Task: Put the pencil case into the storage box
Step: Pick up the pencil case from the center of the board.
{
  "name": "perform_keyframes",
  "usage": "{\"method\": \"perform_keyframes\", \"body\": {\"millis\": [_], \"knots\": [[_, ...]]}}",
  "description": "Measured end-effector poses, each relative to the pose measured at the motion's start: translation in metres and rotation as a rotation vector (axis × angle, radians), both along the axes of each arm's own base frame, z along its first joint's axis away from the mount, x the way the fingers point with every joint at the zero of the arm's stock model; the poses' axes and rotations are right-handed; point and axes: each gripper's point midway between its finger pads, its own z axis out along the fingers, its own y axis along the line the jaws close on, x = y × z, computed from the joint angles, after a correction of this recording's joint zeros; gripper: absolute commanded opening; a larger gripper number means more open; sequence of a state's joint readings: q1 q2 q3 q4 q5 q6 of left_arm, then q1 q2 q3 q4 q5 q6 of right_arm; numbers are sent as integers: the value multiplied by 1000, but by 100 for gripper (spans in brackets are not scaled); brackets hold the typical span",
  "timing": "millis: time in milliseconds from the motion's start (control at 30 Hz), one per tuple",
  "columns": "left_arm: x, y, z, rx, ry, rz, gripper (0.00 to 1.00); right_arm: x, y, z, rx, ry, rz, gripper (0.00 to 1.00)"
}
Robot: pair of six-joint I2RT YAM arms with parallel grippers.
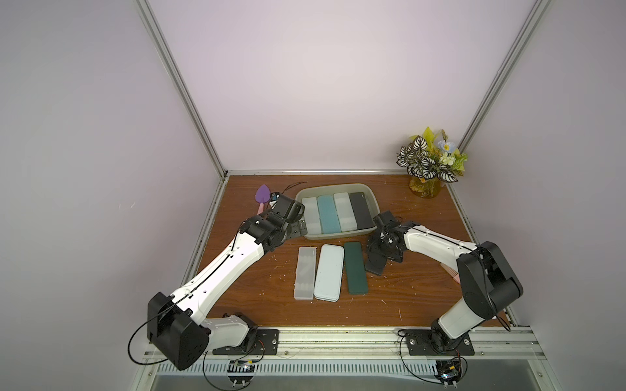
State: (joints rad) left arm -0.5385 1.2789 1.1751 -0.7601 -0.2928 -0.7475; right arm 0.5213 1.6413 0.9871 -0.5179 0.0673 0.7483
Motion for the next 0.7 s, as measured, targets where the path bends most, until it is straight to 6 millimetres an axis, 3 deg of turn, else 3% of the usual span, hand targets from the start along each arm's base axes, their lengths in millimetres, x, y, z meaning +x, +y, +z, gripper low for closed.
{"method": "perform_keyframes", "body": {"millis": [267,533,700], "knots": [[0,1,0,0,0,2,98,-4,-4,-9,-41,30,-1,94],[0,1,0,2,0,1,98,-5,-7,-10,-51,28,-19,76],[0,1,0,4,0,-2,98,-11,-12,-10,-49,23,-26,69]]}}
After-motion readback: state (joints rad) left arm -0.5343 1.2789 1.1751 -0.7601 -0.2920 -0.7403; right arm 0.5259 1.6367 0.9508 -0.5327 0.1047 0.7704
